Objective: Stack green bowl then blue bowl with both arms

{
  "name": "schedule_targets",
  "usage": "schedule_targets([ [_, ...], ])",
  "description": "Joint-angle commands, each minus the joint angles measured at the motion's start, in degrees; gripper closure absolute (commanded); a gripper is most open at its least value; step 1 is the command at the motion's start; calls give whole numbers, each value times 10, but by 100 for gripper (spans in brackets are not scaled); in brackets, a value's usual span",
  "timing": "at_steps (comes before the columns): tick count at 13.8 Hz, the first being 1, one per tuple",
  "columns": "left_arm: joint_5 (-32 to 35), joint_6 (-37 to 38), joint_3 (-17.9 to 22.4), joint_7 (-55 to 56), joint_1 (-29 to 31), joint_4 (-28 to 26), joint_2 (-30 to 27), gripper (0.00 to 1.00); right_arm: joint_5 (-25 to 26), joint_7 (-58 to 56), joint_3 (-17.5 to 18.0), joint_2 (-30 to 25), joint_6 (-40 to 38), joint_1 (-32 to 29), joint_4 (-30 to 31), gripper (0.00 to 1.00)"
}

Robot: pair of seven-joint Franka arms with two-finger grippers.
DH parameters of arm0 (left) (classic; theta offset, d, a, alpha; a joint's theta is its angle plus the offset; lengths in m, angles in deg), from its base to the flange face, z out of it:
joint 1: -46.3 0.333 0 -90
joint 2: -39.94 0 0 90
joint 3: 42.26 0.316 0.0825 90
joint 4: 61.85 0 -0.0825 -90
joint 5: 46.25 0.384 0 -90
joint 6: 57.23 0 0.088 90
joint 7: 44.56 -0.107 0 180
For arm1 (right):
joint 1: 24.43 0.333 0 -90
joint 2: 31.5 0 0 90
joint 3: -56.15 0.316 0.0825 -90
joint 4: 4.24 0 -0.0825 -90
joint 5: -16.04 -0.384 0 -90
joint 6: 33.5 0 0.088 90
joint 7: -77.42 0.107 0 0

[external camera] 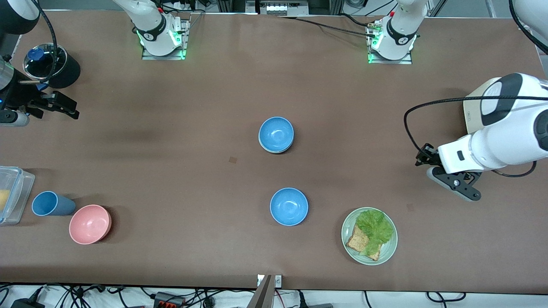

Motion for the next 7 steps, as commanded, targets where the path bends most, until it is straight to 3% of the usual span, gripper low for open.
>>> schedule_targets([
  [1,1,19,49,-19,-40,12,-29,1,-4,2,2,3,1,-1,-5,0],
  [4,-105,32,182,-19,-107,14,-73,0,-4,2,2,3,-2,-1,-5,0],
  [7,-169,64,310,-12,-193,13,-138,0,-4,2,2,2,-1,0,-5,0],
])
